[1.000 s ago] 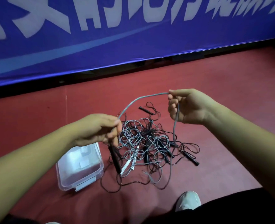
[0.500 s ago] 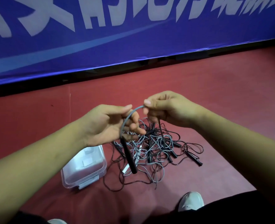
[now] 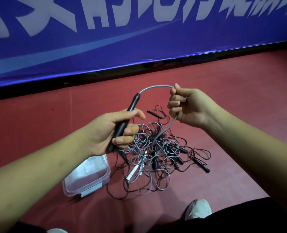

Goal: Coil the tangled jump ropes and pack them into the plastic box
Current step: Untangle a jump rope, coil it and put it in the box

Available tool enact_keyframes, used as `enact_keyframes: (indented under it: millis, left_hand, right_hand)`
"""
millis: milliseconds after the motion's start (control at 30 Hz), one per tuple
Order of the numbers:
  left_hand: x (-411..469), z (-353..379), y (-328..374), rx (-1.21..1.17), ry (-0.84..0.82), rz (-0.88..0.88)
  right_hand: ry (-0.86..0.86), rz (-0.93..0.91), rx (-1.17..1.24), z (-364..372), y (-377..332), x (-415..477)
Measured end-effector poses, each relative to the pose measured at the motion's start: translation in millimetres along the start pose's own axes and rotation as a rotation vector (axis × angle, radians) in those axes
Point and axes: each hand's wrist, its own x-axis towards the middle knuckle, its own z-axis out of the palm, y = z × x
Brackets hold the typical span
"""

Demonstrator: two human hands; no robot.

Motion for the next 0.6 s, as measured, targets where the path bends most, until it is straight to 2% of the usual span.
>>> enact_keyframes:
  millis: [67,200,333,467,600]
  left_hand:
    - [-0.7,0.4,0.8,-0.09,-0.001,-0.03]
    - [1.0,-5.9,-0.1,-0.417,-0.12,-0.012]
    - [2.5,-1.3,3.2,-0.284,0.013,0.034]
    - [4.6,4.7,5.2,-0.27,0.015,0.079]
    - [14.8,-0.9,16.5,-0.329,0.108,0.229]
  right_hand:
    - [0.02,0.019,0.021,-1.5,-1.5,0.5]
    - [0.055,0.044,0.035,-3.5,-1.1,-0.5]
    - [0.061,0.047,0.043,-3.3,0.4,-1.1]
    - [0.079,0.046,0.044,-5.9,0.4,0.0]
    - [-0.066,0.091,-0.067,-3.2,6.8,-2.9]
